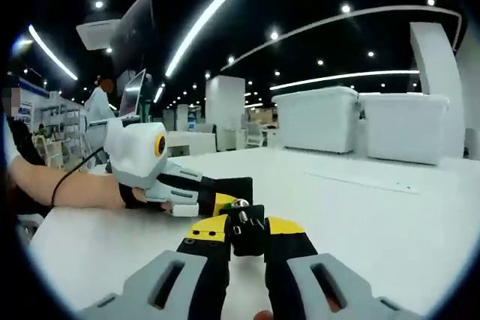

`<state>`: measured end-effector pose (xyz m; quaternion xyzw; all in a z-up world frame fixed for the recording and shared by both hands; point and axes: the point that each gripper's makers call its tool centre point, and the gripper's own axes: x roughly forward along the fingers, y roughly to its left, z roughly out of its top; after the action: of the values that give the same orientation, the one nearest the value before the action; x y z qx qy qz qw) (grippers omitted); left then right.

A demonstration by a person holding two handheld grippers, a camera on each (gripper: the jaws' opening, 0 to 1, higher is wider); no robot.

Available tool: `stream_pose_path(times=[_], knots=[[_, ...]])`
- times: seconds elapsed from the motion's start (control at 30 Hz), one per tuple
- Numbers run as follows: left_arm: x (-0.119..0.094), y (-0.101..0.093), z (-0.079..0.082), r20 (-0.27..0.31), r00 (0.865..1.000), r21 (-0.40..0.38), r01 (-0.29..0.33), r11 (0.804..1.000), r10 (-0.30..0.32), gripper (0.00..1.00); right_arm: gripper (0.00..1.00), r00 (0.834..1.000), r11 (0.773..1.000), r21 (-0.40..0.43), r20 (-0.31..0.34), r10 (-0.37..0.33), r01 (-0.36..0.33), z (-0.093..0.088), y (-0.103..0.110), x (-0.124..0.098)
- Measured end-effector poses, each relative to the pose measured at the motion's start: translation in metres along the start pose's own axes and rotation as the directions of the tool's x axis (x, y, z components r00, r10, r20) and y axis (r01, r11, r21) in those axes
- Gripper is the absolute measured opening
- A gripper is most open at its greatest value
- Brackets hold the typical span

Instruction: Clamp the fixed fixture on the desktop, loosen the retaining clip, secure it to the edge of the desk, and tighten the retaining clip.

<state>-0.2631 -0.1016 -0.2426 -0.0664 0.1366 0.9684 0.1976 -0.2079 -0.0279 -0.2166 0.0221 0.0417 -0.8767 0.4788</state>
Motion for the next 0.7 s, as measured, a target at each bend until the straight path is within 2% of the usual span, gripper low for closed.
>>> stream_pose_path(times=[0.13, 0.23, 0.33, 0.43, 0.47, 0.57, 0.67, 0.7], knots=[[-0.001, 0.000, -0.001, 0.000, 1.000, -0.001, -0.003, 1.000, 0.003, 0.08, 0.15, 1.000, 1.000, -0.008, 0.008, -0.002, 0.003, 0.000, 0.002, -0.002], [-0.003, 0.000, -0.001, 0.000, 1.000, -0.001, -0.004, 1.000, 0.004, 0.08, 0.14, 1.000, 0.996, -0.089, 0.016, -0.004, 0.005, 0.002, 0.001, -0.001], [-0.003, 0.001, -0.002, 0.001, 1.000, -0.001, -0.006, 1.000, 0.006, 0.08, 0.14, 1.000, 0.970, -0.243, 0.023, -0.016, 0.021, 0.003, 0.006, 0.000], [0.000, 0.004, -0.002, 0.003, 1.000, -0.001, -0.010, 1.000, 0.010, 0.08, 0.09, 0.998, 0.929, -0.366, 0.040, -0.049, 0.060, 0.006, 0.007, 0.000], [0.000, 0.003, -0.002, 0.002, 1.000, -0.002, -0.009, 1.000, 0.009, 0.08, 0.09, 0.999, 0.935, -0.352, 0.033, -0.041, 0.050, 0.004, 0.011, 0.000], [0.000, 0.003, -0.001, 0.001, 1.000, -0.001, -0.009, 1.000, 0.009, 0.08, 0.09, 0.998, 0.924, -0.378, 0.031, -0.047, 0.055, 0.006, 0.013, 0.001], [-0.001, 0.003, -0.001, 0.001, 1.000, -0.001, -0.010, 1.000, 0.010, 0.08, 0.09, 0.998, 0.908, -0.414, 0.032, -0.052, 0.061, 0.006, 0.014, 0.001], [-0.001, 0.003, -0.001, 0.001, 1.000, -0.001, -0.010, 1.000, 0.010, 0.08, 0.09, 0.998, 0.895, -0.441, 0.031, -0.054, 0.062, 0.006, 0.015, 0.001]])
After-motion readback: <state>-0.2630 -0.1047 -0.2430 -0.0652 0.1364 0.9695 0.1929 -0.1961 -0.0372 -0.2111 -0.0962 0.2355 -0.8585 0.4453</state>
